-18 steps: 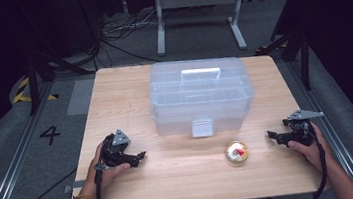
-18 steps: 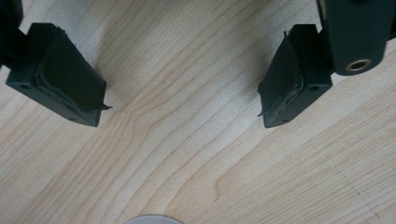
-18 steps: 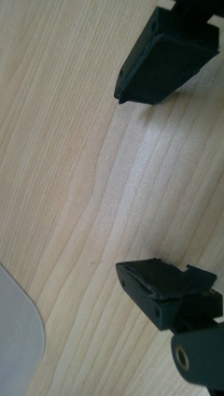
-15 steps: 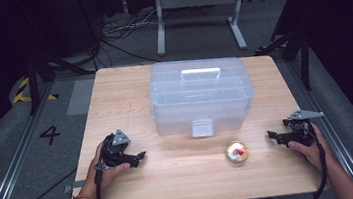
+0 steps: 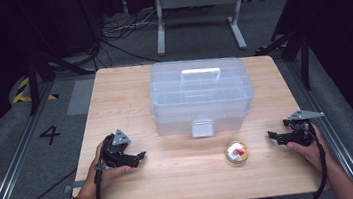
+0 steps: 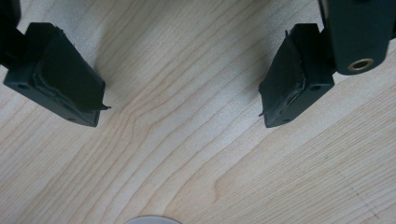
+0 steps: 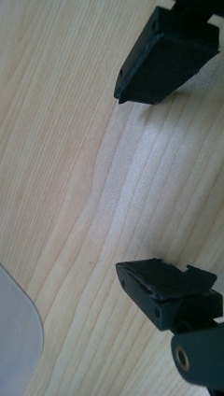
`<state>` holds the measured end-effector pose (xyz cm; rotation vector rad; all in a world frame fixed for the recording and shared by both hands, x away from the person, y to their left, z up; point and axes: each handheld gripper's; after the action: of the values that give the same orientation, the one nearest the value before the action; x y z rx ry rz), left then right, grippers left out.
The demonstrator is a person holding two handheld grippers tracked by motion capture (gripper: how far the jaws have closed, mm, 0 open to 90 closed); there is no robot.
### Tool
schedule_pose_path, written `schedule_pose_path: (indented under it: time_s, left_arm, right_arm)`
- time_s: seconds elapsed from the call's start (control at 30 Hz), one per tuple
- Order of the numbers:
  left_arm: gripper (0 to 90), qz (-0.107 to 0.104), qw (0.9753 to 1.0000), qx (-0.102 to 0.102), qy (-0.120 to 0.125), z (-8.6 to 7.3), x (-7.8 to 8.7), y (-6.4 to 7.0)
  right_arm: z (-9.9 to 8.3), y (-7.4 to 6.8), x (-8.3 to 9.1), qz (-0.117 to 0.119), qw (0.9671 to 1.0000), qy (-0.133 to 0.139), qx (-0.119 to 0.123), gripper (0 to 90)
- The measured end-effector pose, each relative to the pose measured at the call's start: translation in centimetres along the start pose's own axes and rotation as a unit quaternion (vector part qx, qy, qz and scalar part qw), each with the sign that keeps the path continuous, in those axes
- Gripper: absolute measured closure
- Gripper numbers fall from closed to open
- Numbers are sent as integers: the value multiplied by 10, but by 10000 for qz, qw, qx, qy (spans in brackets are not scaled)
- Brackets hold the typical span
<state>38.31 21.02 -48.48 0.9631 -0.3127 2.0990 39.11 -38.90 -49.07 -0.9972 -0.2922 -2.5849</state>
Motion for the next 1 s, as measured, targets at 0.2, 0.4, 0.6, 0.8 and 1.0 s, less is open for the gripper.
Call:
schedule_pose_path:
  time_s: [0.2,0.4,0.6,0.8,1.0]
  left_arm:
    - [145,0,10000,1,0,0,0,0]
    - [145,10,10000,-10,8,0,0,0]
    - [145,8,10000,-8,6,0,0,0]
    - [145,85,9999,28,-88,2,0,1]
    - [159,129,9997,148,-174,6,0,3]
  right_arm:
    - [0,0,0,3,10000,-1,7,145]
    - [0,0,0,6,10000,-1,1,145]
    - [0,0,0,2,10000,-2,6,145]
    - [1,1,0,17,10000,-59,22,153]
    - [8,2,7,-41,9999,1,119,187]
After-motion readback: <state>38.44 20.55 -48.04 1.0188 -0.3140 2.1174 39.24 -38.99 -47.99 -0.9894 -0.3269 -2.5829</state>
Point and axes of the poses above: each handheld gripper's, and its own axes: x roughly backward along the jaws, z roughly out of its top, y roughly to its right, and after that the axes turned 6 degrees about -z, right-handed
